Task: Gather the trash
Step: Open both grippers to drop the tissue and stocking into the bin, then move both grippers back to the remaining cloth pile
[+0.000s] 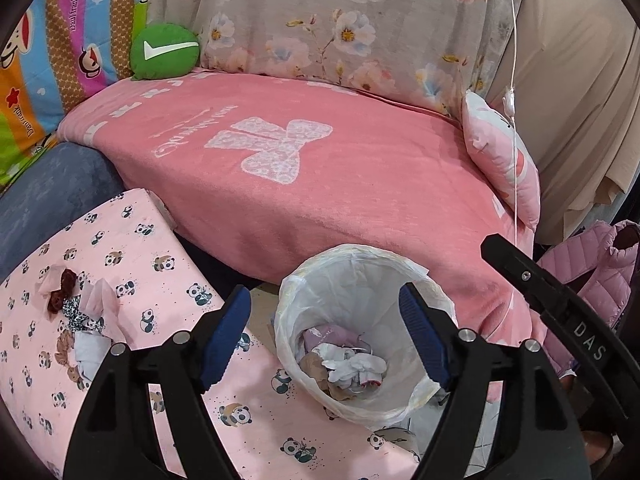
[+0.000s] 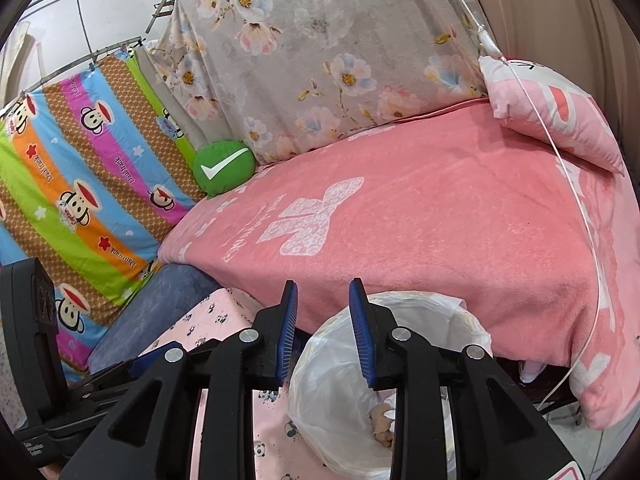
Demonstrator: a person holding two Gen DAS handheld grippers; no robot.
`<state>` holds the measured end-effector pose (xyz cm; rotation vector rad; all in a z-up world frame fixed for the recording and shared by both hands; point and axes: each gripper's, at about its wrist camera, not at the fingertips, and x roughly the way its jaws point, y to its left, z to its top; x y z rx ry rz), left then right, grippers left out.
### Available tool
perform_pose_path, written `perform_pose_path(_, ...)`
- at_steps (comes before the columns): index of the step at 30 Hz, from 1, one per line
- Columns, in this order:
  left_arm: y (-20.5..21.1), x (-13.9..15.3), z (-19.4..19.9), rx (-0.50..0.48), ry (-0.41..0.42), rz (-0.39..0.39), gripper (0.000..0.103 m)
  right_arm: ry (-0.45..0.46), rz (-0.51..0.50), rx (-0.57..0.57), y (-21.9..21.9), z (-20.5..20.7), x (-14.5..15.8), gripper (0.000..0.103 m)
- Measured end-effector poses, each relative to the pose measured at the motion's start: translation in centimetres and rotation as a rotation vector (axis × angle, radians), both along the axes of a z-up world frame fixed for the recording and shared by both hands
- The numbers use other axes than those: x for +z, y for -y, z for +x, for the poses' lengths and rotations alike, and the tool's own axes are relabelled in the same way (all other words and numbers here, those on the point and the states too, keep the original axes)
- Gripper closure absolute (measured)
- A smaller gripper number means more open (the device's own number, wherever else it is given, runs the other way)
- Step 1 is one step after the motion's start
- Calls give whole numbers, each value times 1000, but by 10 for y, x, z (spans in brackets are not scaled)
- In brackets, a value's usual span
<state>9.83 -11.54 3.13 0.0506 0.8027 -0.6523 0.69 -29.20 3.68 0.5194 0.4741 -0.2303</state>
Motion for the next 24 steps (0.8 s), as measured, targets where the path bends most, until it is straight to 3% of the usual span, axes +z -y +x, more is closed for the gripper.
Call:
perform_pose_path(13, -51, -5, 11, 95, -17, -24, 30, -29, -28, 94, -47, 18, -2, 70)
perform_pose_path(24, -123, -18, 28, 245, -61, -50, 30, -60, -69, 223, -113, 45, -2, 64)
